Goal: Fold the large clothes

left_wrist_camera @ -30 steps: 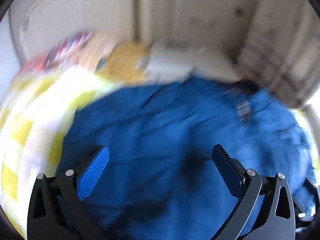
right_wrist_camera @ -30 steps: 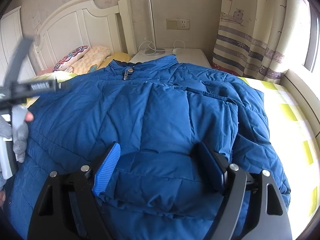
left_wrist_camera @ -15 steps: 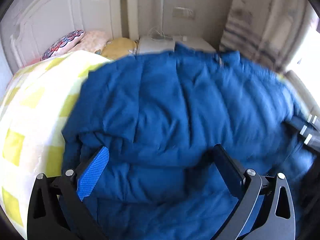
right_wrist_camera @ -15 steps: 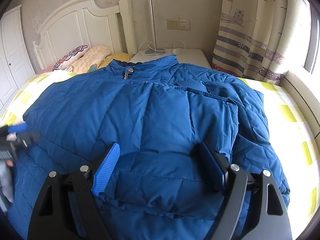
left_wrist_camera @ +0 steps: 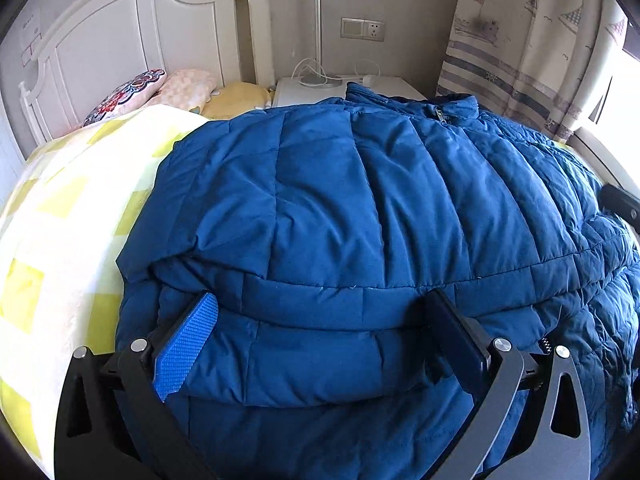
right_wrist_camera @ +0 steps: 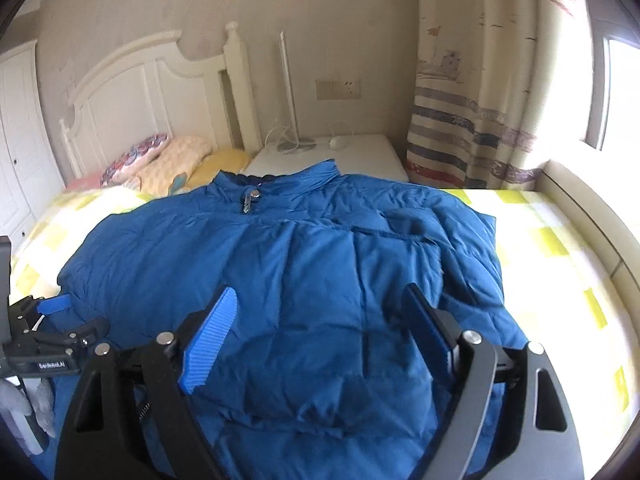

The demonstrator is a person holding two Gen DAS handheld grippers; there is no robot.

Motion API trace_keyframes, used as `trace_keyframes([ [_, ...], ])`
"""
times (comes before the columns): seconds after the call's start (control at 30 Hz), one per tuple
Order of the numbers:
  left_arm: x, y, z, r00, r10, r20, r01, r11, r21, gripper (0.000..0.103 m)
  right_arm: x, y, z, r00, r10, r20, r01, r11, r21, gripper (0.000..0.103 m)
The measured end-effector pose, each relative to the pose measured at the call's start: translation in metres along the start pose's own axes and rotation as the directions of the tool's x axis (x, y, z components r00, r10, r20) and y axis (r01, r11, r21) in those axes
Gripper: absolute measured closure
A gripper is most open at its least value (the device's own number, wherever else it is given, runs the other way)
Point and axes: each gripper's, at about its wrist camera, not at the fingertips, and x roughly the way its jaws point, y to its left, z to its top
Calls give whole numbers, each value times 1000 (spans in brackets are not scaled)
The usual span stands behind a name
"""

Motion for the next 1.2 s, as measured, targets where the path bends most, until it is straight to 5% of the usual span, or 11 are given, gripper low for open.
trace_keyframes([
  [0.2, 0, 2, -1, 1000, -6, 1, 6, 1000, -5, 4, 24, 29, 26, 1000, -15, 6, 16, 994, -112, 19],
  [0.3, 0, 2, -1, 1000, -7, 2, 7, 1000, -6, 4, 68, 44, 19, 985, -56, -164, 27, 984, -178, 14],
  [0.33, 0, 2, -1, 1000, -9, 3, 9, 1000, -8, 4, 78, 45, 12, 985, -62, -161, 30, 980, -195, 12],
  [0.43, 0, 3, -2, 1000, -10, 3, 10, 1000, -10, 4, 75, 38, 19, 982, -31, -185, 2, 988, -154, 14],
  [0.57, 0, 3, -1, 1000, -10, 2, 10, 1000, -11, 4, 45, 16, 30, 994, -97, -43, 95, 994, -52, 12],
  [0.67, 0, 3, -1, 1000, -12, 3, 12, 1000, -11, 4, 72, -1, 20, 983, -93, -160, 85, 995, -57, 4],
  [0.8, 0, 3, -2, 1000, -12, 5, 12, 1000, -14, 4, 73, -2, 23, 978, -74, -195, 66, 997, -46, 4],
  [0.9, 0, 2, -2, 1000, -11, 5, 11, 1000, -13, 4, 46, 6, 27, 987, -95, -130, 93, 995, -28, 5],
  [1.0, 0, 2, -1, 1000, -11, 5, 11, 1000, -13, 4, 12, 32, 15, 994, -105, -35, 99, 985, -142, 4],
  [1.2, 0, 2, -2, 1000, -13, 7, 13, 1000, -15, 4, 32, 43, -23, 987, -57, -150, 17, 967, -253, 3],
])
